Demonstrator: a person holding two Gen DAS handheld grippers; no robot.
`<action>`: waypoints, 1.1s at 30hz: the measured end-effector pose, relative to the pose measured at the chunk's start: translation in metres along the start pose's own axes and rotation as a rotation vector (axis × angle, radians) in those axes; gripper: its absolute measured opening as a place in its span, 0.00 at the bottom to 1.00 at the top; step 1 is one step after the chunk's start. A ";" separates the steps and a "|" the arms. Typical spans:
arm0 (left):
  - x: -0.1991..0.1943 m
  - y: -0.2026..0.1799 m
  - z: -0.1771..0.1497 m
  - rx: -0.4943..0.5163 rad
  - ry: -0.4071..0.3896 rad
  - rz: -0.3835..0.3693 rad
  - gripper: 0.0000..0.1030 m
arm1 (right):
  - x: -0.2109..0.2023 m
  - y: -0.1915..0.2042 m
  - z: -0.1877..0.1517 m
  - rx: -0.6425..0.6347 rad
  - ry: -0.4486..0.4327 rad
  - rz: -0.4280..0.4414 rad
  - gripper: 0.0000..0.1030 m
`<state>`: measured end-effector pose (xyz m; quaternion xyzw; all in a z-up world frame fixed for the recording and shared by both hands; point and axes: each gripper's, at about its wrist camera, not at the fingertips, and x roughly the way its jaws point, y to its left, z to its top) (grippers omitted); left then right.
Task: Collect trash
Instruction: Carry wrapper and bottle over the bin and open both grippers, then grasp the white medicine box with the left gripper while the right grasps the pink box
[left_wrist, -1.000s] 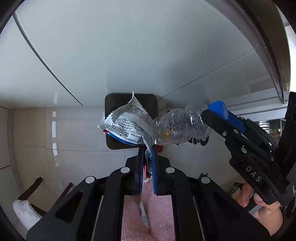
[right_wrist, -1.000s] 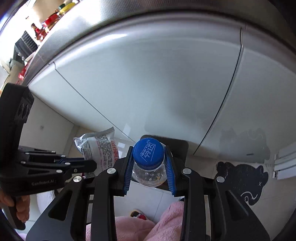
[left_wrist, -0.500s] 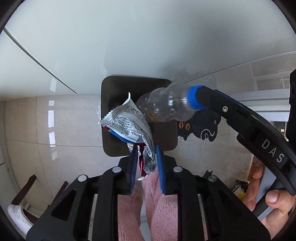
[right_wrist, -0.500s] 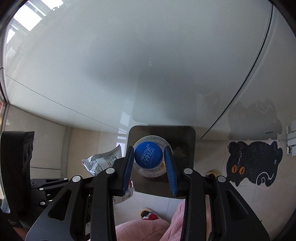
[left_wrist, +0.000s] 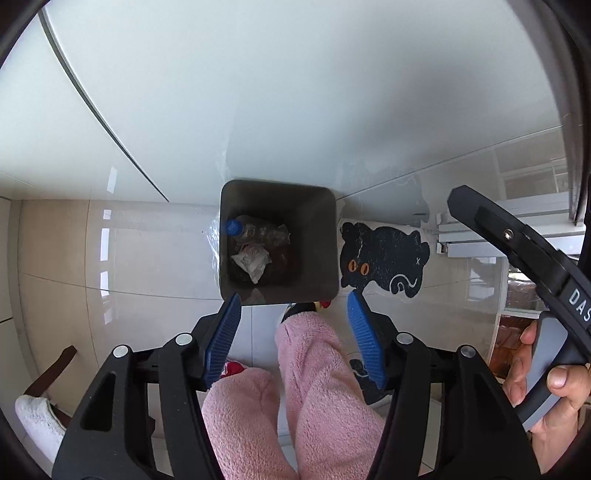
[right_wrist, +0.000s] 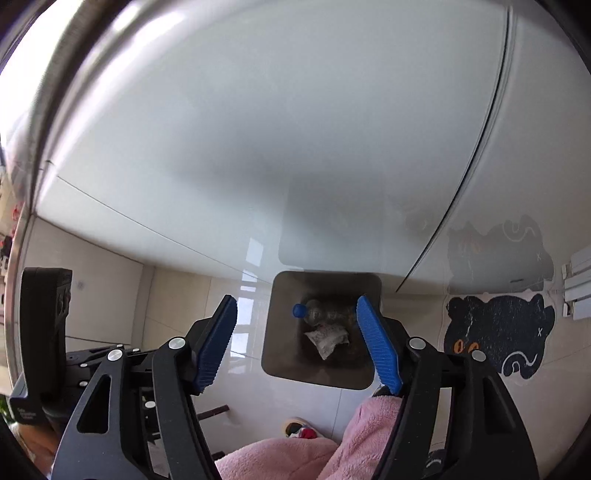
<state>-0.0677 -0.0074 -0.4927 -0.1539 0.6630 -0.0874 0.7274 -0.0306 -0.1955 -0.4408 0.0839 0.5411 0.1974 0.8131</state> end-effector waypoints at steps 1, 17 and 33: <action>-0.016 -0.004 0.000 0.001 -0.027 -0.005 0.62 | -0.019 0.005 0.003 -0.015 -0.030 0.005 0.77; -0.233 -0.055 0.045 0.016 -0.474 -0.011 0.90 | -0.202 0.013 0.099 -0.199 -0.381 -0.034 0.97; -0.246 -0.078 0.147 -0.135 -0.559 0.082 0.92 | -0.166 -0.016 0.192 -0.332 -0.382 -0.107 0.97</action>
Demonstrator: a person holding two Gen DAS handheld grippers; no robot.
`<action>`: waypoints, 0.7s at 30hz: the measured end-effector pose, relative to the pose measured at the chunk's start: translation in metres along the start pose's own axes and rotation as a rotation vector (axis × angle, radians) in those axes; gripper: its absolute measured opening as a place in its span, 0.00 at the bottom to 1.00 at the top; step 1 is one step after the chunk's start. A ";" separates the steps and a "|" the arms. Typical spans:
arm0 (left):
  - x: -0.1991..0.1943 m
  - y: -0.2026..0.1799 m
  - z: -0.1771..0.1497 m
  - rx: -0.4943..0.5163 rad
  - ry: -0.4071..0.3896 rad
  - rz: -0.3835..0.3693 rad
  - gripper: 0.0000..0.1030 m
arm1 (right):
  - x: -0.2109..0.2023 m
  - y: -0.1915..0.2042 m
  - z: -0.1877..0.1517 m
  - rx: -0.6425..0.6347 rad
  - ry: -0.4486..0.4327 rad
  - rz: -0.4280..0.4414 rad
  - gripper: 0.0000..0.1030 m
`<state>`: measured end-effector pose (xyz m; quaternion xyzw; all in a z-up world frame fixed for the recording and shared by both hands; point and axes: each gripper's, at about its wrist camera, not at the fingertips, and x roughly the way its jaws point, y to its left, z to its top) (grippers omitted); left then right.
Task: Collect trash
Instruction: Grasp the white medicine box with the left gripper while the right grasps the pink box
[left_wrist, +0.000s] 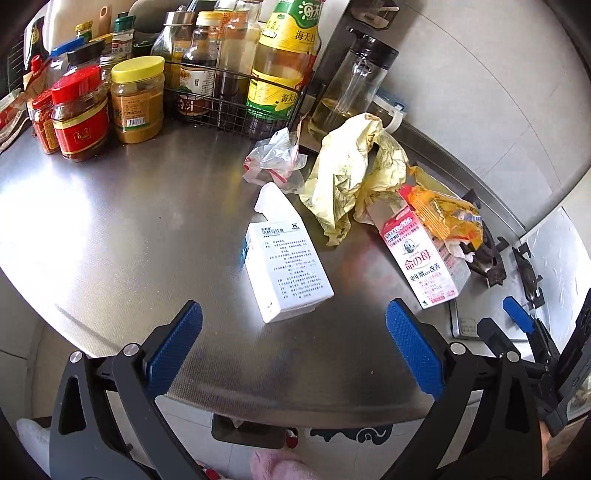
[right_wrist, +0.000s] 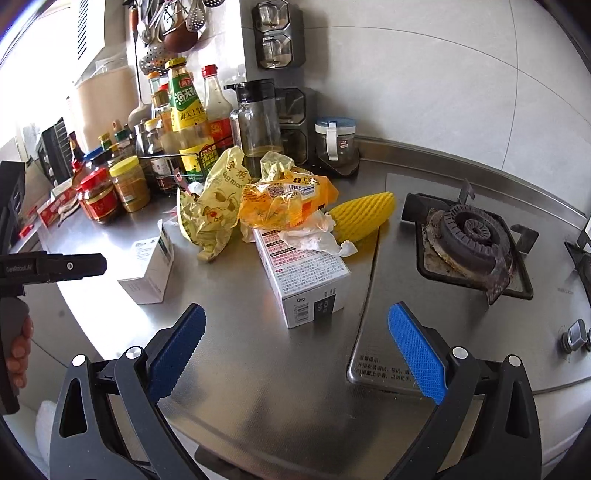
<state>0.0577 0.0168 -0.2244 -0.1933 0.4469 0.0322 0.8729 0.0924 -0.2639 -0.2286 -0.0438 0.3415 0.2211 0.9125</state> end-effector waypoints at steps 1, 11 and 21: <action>0.006 0.000 0.004 -0.009 0.002 0.014 0.92 | 0.005 -0.002 0.001 -0.003 0.004 0.003 0.97; 0.054 -0.007 0.016 -0.027 0.048 0.105 0.91 | 0.049 -0.015 0.006 0.020 0.038 0.041 0.97; 0.074 -0.004 0.016 0.004 0.078 0.151 0.54 | 0.079 0.002 0.008 -0.062 0.080 0.087 0.69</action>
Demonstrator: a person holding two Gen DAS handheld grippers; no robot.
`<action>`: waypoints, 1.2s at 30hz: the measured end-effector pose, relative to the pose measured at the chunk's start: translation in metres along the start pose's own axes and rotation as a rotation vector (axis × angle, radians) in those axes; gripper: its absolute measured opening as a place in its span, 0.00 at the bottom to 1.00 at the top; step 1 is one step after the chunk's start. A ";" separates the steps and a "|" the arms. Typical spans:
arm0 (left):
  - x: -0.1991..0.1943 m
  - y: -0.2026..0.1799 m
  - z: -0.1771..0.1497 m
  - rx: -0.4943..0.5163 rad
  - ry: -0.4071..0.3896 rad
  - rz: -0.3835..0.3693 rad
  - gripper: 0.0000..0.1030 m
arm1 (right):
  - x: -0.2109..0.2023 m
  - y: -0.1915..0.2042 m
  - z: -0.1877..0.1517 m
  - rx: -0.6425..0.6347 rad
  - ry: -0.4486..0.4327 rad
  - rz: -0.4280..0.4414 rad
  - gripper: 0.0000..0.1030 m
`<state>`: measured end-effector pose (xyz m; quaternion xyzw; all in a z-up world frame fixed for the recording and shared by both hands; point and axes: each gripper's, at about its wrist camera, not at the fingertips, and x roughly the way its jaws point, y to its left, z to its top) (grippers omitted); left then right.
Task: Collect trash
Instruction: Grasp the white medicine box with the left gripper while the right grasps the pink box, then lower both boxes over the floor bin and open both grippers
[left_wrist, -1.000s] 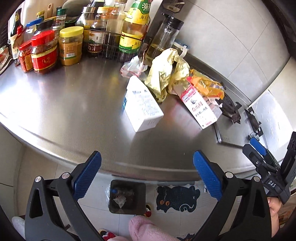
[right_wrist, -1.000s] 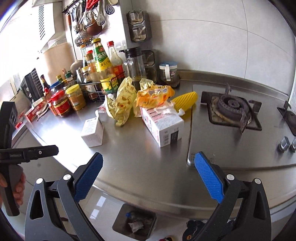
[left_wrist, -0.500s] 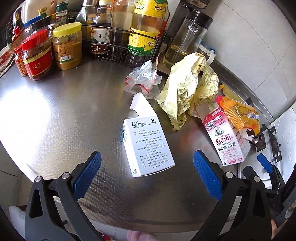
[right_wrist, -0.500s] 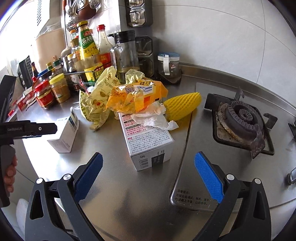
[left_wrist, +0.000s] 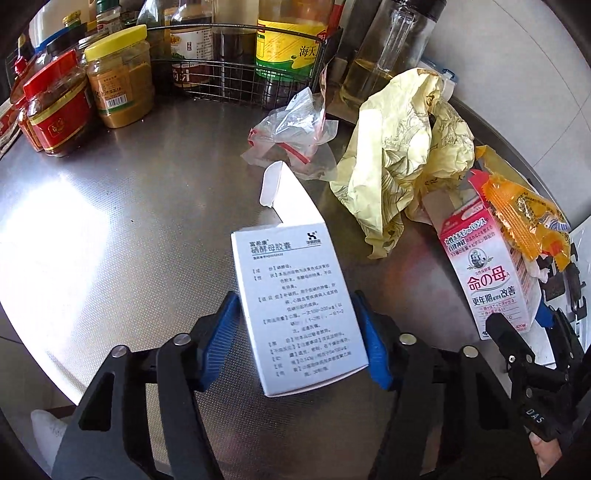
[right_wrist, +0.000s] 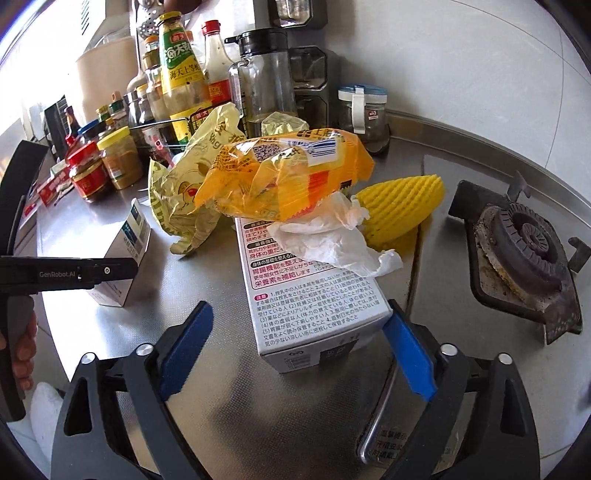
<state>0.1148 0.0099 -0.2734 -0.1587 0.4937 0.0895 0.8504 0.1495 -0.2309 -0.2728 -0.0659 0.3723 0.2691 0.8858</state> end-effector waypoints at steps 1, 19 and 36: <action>0.000 0.000 0.000 -0.001 0.001 -0.001 0.53 | 0.002 0.000 0.000 0.003 0.003 0.011 0.62; -0.079 -0.006 -0.019 0.085 -0.120 -0.038 0.40 | -0.081 0.025 -0.006 0.095 -0.118 0.104 0.60; -0.148 0.033 -0.134 0.217 -0.064 -0.154 0.41 | -0.170 0.108 -0.110 0.165 -0.118 0.032 0.60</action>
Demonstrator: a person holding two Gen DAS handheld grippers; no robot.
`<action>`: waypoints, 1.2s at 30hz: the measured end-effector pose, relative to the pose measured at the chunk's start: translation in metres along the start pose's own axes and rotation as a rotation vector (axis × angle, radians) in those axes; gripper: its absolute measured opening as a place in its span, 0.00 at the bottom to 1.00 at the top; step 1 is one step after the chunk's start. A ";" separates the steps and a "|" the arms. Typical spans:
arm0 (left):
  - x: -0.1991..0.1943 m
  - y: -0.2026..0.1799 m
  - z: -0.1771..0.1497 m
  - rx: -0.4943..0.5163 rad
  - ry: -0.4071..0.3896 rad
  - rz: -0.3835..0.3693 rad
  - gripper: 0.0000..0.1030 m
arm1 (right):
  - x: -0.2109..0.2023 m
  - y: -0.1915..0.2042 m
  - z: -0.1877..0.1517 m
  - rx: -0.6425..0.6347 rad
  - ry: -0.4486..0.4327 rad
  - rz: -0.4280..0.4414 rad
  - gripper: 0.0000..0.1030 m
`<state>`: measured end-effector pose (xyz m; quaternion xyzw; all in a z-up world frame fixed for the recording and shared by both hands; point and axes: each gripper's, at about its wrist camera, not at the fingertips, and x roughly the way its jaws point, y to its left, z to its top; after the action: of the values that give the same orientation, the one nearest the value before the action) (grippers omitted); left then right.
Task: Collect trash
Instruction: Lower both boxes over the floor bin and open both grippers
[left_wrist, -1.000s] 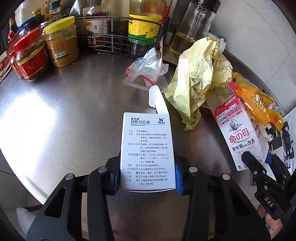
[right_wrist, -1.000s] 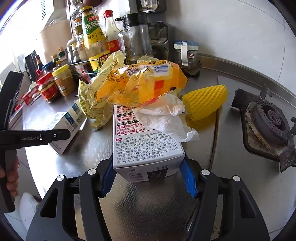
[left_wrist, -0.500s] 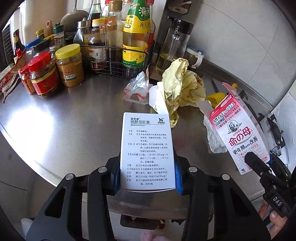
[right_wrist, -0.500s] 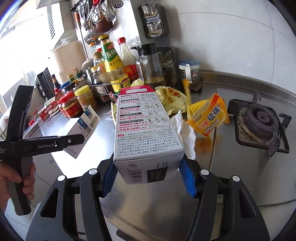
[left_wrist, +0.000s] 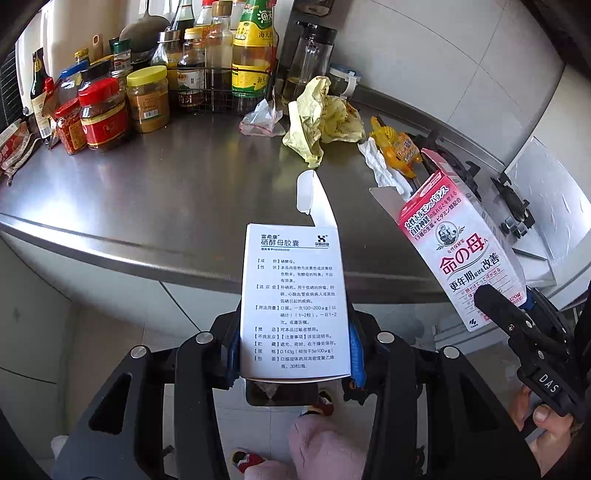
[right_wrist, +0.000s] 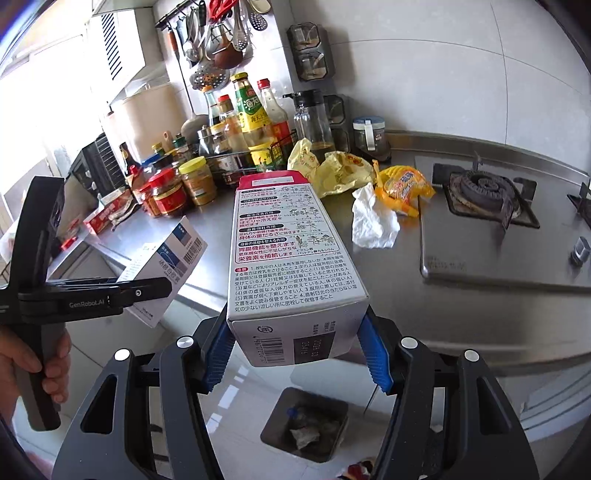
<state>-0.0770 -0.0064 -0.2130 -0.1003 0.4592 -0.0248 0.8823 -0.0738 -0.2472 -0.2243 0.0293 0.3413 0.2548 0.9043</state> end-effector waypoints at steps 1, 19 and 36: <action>0.000 0.000 -0.010 0.009 0.013 -0.006 0.41 | -0.001 0.003 -0.009 0.007 0.012 -0.001 0.61; 0.106 0.024 -0.153 0.043 0.288 -0.057 0.40 | 0.055 0.019 -0.151 0.087 0.266 -0.015 0.60; 0.250 0.049 -0.209 0.033 0.418 -0.067 0.40 | 0.216 -0.029 -0.238 0.358 0.609 -0.065 0.60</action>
<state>-0.1058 -0.0245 -0.5409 -0.0939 0.6283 -0.0818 0.7679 -0.0739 -0.1971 -0.5436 0.0989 0.6354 0.1590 0.7491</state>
